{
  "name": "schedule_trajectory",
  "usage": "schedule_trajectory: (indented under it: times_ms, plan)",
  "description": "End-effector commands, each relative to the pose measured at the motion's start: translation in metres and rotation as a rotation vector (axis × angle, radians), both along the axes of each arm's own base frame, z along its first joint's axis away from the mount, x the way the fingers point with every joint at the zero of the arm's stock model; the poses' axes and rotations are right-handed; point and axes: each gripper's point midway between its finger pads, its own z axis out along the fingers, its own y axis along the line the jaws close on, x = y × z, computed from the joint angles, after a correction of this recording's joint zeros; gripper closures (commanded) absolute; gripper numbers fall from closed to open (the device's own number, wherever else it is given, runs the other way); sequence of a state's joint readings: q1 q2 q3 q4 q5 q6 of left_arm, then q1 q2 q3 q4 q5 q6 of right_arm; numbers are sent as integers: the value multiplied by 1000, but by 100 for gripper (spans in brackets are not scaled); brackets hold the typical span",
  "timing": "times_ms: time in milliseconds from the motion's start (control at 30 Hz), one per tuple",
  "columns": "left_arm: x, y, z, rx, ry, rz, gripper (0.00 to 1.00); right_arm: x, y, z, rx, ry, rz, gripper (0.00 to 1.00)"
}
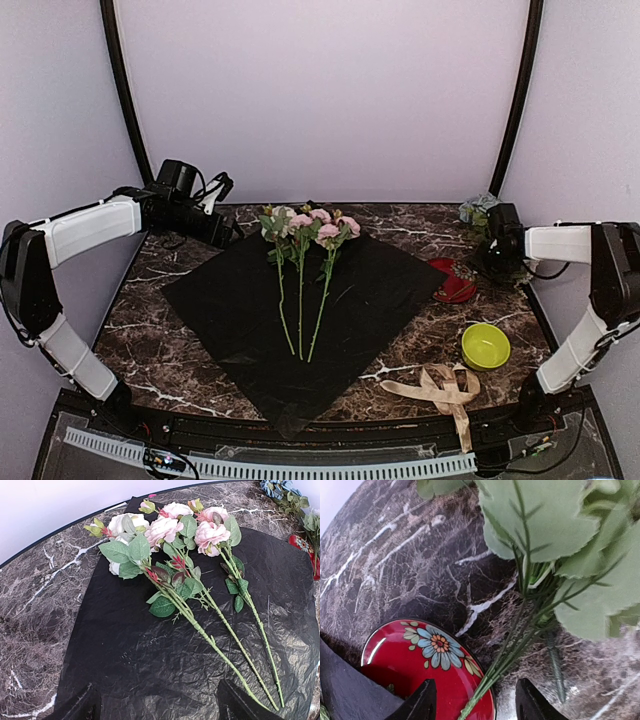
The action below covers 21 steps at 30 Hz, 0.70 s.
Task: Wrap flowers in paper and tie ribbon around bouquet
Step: Pick up the fake flower from the corner of the board.
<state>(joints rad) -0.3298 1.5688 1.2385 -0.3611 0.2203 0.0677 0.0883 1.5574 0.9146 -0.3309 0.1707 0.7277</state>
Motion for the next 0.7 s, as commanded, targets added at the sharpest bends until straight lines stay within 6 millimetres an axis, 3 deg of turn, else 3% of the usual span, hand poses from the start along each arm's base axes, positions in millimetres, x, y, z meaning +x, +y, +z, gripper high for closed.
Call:
schedule_trajectory:
  times_ms: [0, 200, 300, 567, 667]
  plan:
    - [-7, 4, 9, 3, -15, -8, 18, 18, 5, -14, 116, -58, -66, 48]
    - [-7, 4, 8, 3, -15, -9, 18, 16, -10, -30, 141, -84, -139, 51]
    - [-7, 4, 8, 4, -15, -8, 18, 17, -15, -39, 148, -67, -149, 58]
    - [-7, 4, 8, 6, -15, -9, 18, 22, -17, -49, 147, -59, -133, 89]
    - [-7, 5, 8, 9, -16, -8, 18, 22, -21, -40, 129, -78, -140, 100]
